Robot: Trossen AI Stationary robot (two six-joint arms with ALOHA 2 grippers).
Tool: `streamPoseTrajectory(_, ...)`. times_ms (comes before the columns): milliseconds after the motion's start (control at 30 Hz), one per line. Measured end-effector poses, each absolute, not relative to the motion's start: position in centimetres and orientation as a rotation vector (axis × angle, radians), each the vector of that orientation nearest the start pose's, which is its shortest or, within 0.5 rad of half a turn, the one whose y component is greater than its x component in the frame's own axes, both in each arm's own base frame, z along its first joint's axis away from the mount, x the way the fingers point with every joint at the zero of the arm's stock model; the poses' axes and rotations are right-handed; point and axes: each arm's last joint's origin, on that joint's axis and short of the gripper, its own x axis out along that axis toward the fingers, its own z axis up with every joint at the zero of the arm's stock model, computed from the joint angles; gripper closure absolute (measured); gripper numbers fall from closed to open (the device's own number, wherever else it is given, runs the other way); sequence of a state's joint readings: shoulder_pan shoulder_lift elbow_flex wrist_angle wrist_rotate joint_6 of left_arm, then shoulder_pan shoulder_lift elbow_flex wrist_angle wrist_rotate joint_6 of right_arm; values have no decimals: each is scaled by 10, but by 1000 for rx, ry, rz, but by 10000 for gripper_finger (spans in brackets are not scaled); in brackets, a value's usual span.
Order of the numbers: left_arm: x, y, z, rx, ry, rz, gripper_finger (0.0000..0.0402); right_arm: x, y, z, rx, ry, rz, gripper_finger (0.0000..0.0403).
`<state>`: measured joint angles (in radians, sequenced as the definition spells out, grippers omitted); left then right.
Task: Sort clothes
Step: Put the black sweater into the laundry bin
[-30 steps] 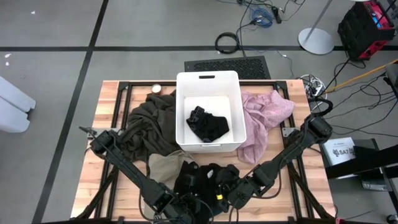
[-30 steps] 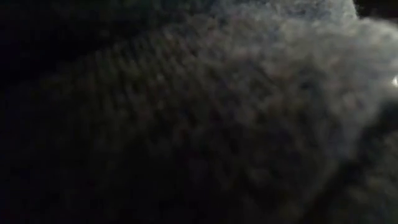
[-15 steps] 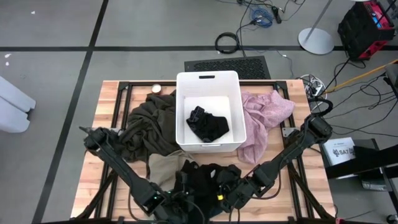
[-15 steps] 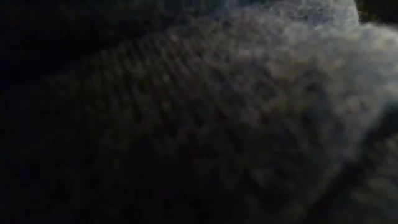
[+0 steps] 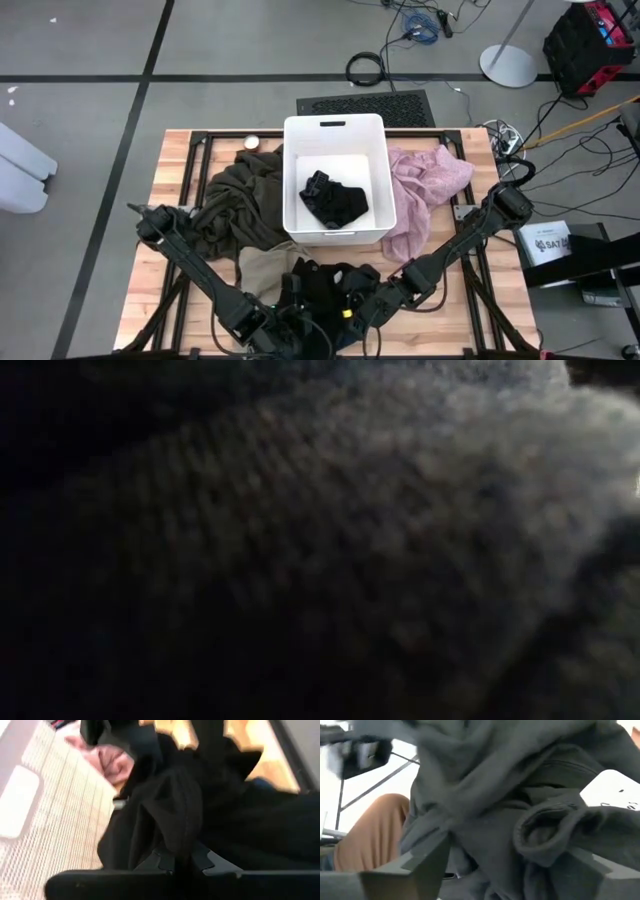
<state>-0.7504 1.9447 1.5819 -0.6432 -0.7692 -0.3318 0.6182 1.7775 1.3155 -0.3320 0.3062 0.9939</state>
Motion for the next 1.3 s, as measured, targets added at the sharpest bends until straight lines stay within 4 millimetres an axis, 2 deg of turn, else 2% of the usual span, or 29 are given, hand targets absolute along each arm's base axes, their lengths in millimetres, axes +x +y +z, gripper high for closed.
streamPoseTrajectory(100, 317, -265, 231, 375, 715, 136, 389, 321, 218, 239, 573, 763, -64, 76)
streamPoseTrajectory(200, 320, -265, 230, 343, 694, 116, 389, 323, 217, 241, 577, 743, -62, 64)
streamPoseTrajectory(400, 329, -267, 233, 321, 650, 45, 389, 330, 213, 245, 610, 689, -65, 62)
streamPoseTrajectory(700, 335, -264, 234, 253, 680, -54, 389, 333, 210, 243, 621, 667, -111, 65)
streamPoseTrajectory(933, 343, -257, 233, 202, 711, -120, 389, 338, 211, 231, 640, 698, -122, 104)
streamPoseTrajectory(1133, 349, -252, 233, 129, 757, -230, 389, 338, 206, 230, 637, 749, -111, 142)
streamPoseTrajectory(1300, 349, -252, 233, 152, 757, -249, 375, 334, 202, 226, 627, 822, -128, 171)
